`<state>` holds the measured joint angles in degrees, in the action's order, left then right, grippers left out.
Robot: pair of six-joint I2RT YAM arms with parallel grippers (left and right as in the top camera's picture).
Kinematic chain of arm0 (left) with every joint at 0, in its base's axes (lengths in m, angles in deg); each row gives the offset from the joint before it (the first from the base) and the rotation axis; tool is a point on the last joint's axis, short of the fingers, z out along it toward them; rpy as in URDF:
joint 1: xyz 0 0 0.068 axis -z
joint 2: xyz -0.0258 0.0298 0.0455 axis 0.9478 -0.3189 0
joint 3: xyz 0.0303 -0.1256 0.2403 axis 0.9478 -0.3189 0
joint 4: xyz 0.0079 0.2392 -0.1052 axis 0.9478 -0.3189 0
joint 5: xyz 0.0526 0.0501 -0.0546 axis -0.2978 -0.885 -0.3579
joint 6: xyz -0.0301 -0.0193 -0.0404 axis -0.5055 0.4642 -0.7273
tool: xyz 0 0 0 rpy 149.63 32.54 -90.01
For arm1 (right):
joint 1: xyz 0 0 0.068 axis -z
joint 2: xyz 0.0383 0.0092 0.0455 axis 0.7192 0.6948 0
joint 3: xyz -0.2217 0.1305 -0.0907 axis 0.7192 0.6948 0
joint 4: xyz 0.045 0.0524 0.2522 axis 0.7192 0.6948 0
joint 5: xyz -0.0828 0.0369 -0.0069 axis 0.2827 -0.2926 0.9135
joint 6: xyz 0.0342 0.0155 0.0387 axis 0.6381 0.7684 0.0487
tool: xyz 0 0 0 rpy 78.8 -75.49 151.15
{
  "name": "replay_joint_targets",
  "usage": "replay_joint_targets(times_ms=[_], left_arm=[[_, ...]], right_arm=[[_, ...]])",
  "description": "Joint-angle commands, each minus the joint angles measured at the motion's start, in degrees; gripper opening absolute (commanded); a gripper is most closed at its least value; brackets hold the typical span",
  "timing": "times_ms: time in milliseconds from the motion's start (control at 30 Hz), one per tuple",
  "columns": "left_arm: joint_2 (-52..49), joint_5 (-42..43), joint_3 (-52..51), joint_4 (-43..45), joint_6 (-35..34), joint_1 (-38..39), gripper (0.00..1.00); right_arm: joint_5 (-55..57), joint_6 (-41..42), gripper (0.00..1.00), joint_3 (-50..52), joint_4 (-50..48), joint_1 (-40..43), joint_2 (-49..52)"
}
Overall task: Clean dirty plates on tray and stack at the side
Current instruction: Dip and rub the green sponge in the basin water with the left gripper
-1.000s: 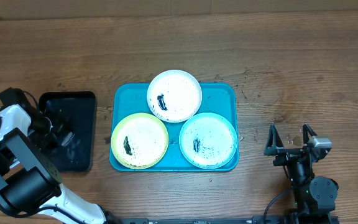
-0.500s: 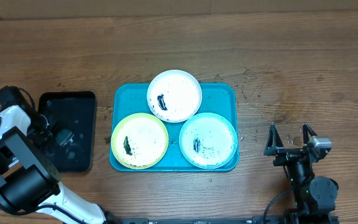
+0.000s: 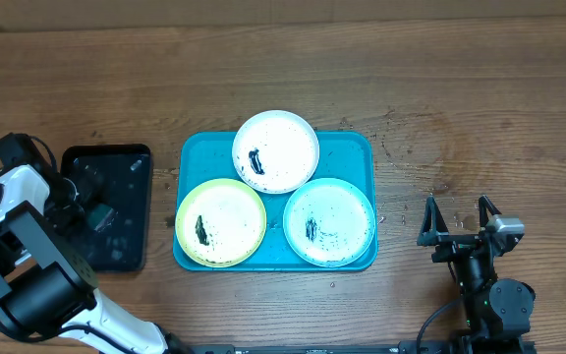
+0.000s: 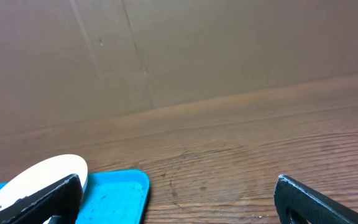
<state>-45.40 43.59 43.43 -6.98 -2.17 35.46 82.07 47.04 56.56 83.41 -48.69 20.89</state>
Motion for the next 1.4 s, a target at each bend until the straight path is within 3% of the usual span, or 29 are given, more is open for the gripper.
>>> replay_joint_targets(times_ms=[0,233,300,333,367,433,500,867,900,1000,1067,1367], left_arm=[[-2.23,-0.48,-1.62,0.31,0.09,-0.42,1.0],[-2.23,-1.9,-1.62,1.9,0.11,-0.42,0.99],[-2.23,-2.21,-1.62,2.03,0.07,-0.42,0.71],[-2.23,-2.19,-1.62,2.03,0.07,-0.42,0.45],[-2.23,-2.19,-1.62,1.99,0.04,-0.42,0.29],[-2.23,-1.64,-1.62,1.7,0.02,-0.39,0.1],[-2.23,-0.48,-1.62,1.09,0.04,-0.39,0.04],[-2.23,13.35,-1.62,-6.99,0.02,-0.35,0.07],[-2.23,13.31,-1.62,-7.5,0.04,-0.35,0.16],[-2.23,12.44,-1.62,-7.91,0.11,-0.35,0.82],[-2.23,10.58,-1.62,-7.37,0.09,-0.35,1.0],[-2.23,2.27,-1.62,-3.67,0.09,-0.35,0.97]], right_arm=[[0.59,-0.44,1.0,0.59,-0.35,0.2,-0.63],[0.59,-0.44,1.0,0.59,-0.35,0.2,-0.63],[0.59,-0.44,1.0,0.59,-0.35,0.2,-0.63],[0.59,-0.44,1.0,0.59,-0.35,0.2,-0.63],[0.57,-0.44,1.0,0.59,-0.35,0.2,-0.63],[0.59,-0.46,1.0,0.59,-0.35,0.2,-0.63],[0.59,-0.44,1.0,0.59,-0.35,0.2,-0.63],[0.59,-0.44,1.0,0.59,-0.35,0.2,-0.63],[0.59,-0.44,1.0,0.59,-0.35,0.2,-0.63],[0.57,-0.44,1.0,0.59,-0.35,0.2,-0.63],[0.59,-0.44,1.0,0.59,-0.35,0.2,-0.63],[0.59,-0.44,1.0,0.59,-0.35,0.2,-0.63]])
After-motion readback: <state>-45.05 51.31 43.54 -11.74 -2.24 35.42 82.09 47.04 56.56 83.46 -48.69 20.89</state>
